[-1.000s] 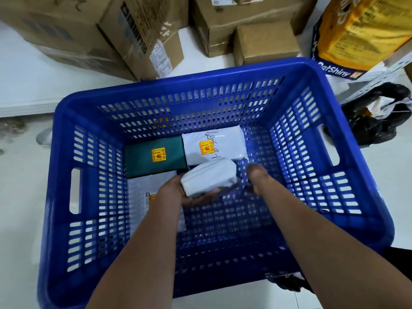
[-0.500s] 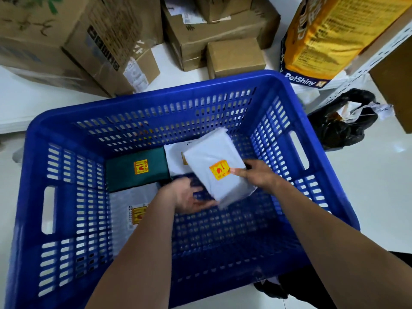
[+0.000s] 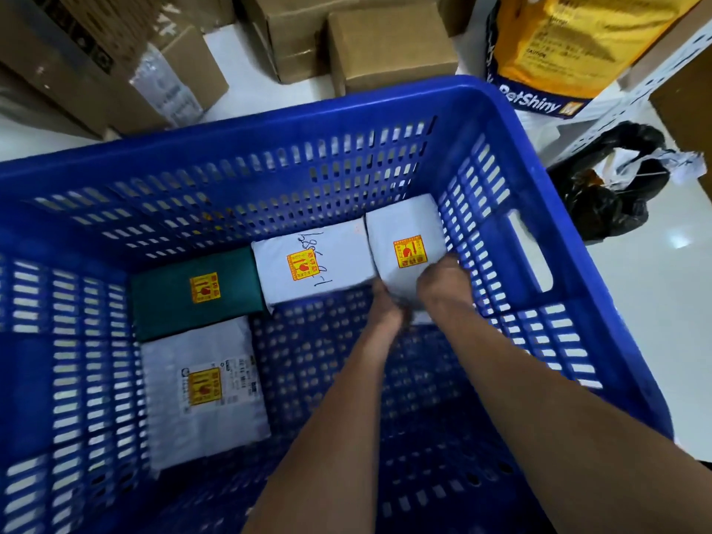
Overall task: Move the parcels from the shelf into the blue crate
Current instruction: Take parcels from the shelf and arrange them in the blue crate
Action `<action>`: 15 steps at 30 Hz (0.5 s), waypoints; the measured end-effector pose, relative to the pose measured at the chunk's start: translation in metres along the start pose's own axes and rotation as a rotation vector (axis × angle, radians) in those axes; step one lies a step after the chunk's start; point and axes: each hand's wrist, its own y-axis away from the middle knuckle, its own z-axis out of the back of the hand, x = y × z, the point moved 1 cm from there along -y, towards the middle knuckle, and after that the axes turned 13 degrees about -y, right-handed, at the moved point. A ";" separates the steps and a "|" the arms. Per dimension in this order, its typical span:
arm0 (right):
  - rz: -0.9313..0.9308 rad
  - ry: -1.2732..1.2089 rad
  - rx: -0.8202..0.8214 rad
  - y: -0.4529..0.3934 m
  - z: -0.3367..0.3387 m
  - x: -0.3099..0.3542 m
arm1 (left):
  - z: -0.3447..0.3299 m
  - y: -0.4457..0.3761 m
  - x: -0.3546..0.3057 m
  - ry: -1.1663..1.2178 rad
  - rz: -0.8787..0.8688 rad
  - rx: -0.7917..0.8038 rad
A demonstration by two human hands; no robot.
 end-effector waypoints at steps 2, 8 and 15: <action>0.070 0.108 -0.008 0.012 -0.012 -0.008 | 0.001 -0.007 0.009 0.071 0.007 -0.062; 0.342 0.412 0.028 0.013 -0.021 0.005 | 0.004 -0.011 0.028 0.227 -0.029 -0.022; 0.232 0.537 0.331 -0.005 -0.038 0.005 | 0.022 -0.010 0.043 -0.123 -0.057 0.029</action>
